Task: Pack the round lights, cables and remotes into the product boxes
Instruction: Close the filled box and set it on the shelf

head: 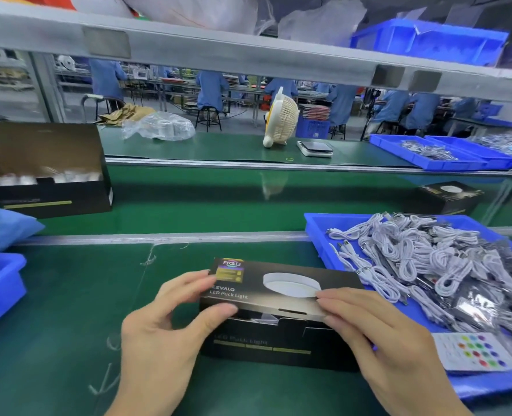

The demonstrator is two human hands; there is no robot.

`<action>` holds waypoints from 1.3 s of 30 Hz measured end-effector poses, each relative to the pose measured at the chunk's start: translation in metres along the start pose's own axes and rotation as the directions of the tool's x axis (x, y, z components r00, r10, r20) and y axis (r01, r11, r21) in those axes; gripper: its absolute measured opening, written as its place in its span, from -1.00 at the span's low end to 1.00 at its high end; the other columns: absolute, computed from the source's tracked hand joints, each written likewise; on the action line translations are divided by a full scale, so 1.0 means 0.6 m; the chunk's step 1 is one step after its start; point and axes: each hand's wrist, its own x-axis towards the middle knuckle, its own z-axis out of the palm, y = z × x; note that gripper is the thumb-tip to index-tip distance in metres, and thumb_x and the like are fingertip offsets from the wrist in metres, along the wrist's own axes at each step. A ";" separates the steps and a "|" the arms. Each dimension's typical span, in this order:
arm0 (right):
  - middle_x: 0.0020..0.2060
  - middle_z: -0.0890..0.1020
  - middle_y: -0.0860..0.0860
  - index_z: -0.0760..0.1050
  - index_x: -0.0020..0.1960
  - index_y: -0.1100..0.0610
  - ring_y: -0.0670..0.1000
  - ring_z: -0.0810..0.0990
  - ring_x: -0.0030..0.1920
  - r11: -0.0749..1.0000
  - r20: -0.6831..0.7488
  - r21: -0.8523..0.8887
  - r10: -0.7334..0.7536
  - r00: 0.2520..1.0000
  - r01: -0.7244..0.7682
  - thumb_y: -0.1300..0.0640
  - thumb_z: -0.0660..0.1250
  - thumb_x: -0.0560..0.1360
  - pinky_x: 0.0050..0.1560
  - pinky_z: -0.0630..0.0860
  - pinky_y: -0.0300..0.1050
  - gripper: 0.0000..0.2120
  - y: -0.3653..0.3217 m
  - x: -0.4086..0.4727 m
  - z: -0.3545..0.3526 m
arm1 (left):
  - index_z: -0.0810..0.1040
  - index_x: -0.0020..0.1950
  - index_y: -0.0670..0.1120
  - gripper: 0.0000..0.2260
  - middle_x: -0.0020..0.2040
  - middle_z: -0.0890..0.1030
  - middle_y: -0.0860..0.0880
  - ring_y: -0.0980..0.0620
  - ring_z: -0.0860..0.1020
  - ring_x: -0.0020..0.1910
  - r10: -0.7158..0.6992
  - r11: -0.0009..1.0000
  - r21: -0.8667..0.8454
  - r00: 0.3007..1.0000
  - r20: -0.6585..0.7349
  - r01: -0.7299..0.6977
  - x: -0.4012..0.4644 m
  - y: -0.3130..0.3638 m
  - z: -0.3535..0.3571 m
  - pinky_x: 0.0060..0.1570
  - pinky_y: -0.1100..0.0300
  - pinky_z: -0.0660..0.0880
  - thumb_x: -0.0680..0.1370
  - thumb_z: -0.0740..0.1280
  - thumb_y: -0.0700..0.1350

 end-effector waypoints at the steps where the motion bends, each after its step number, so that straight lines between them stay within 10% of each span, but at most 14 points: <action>1: 0.00 0.68 -0.03 0.69 -0.02 0.22 -0.01 0.65 -0.02 1.000 -0.008 -0.002 0.006 1.000 -0.006 0.14 0.32 0.50 0.06 0.55 -0.17 -0.78 0.000 0.000 0.000 | 0.73 -0.09 0.19 -0.63 0.10 0.67 0.03 0.12 0.61 0.08 -0.014 1.000 0.007 1.000 0.027 0.014 -0.002 0.002 0.000 0.18 0.36 0.44 0.14 0.61 0.19; 16: 0.01 0.65 -0.06 0.69 0.00 0.14 0.00 0.62 -0.05 0.994 0.028 -0.092 0.067 0.997 -0.064 0.09 0.26 0.54 -0.06 0.51 -0.16 -0.76 -0.019 0.004 0.015 | 0.71 -0.06 0.12 -0.66 0.11 0.62 0.12 0.15 0.59 0.15 -0.113 0.993 0.030 0.988 0.104 0.111 0.021 -0.003 -0.008 0.08 0.39 0.48 0.19 0.64 0.05; 23: -0.02 0.65 0.03 0.68 -0.02 0.22 0.05 0.58 0.00 0.960 0.034 -0.262 -0.094 0.995 0.100 0.12 0.36 0.51 0.01 0.51 -0.16 -0.81 -0.016 -0.003 0.025 | 0.70 0.02 -0.15 -0.82 0.15 0.66 0.01 -0.03 0.49 0.37 0.297 0.878 0.239 0.863 0.408 -0.415 0.048 0.005 -0.021 0.37 0.10 0.38 0.52 0.37 -0.10; 29: -0.02 0.67 0.02 0.68 -0.02 0.24 0.07 0.62 -0.05 0.963 -0.009 -0.253 -0.103 0.995 0.097 0.15 0.36 0.51 -0.02 0.54 -0.11 -0.81 -0.013 -0.013 0.031 | 0.72 -0.01 -0.16 -0.84 0.07 0.70 0.07 0.14 0.63 0.14 0.229 0.909 0.219 0.865 0.447 -0.354 0.068 0.011 -0.026 0.33 0.18 0.43 0.45 0.45 -0.16; 34: -0.03 0.68 -0.02 0.68 -0.02 0.22 0.08 0.63 -0.14 0.981 -0.022 -0.181 -0.073 0.997 0.068 0.13 0.35 0.50 -0.01 0.54 -0.12 -0.80 -0.012 -0.009 0.031 | 0.72 0.02 0.07 -0.83 0.23 0.62 0.18 0.20 0.39 0.42 -0.085 0.983 0.181 0.767 0.636 -0.042 0.106 0.014 -0.047 0.41 0.28 0.27 0.43 0.50 -0.03; 39: -0.02 0.66 -0.08 0.68 -0.02 0.18 0.01 0.62 -0.11 0.994 -0.002 -0.108 -0.020 1.000 0.020 0.08 0.34 0.52 -0.06 0.53 -0.15 -0.79 -0.013 -0.006 0.026 | 0.73 0.07 -0.01 -0.77 0.18 0.66 0.12 0.17 0.45 0.37 -0.072 0.983 0.173 0.755 0.652 -0.056 0.125 0.008 -0.045 0.35 0.25 0.36 0.41 0.50 -0.07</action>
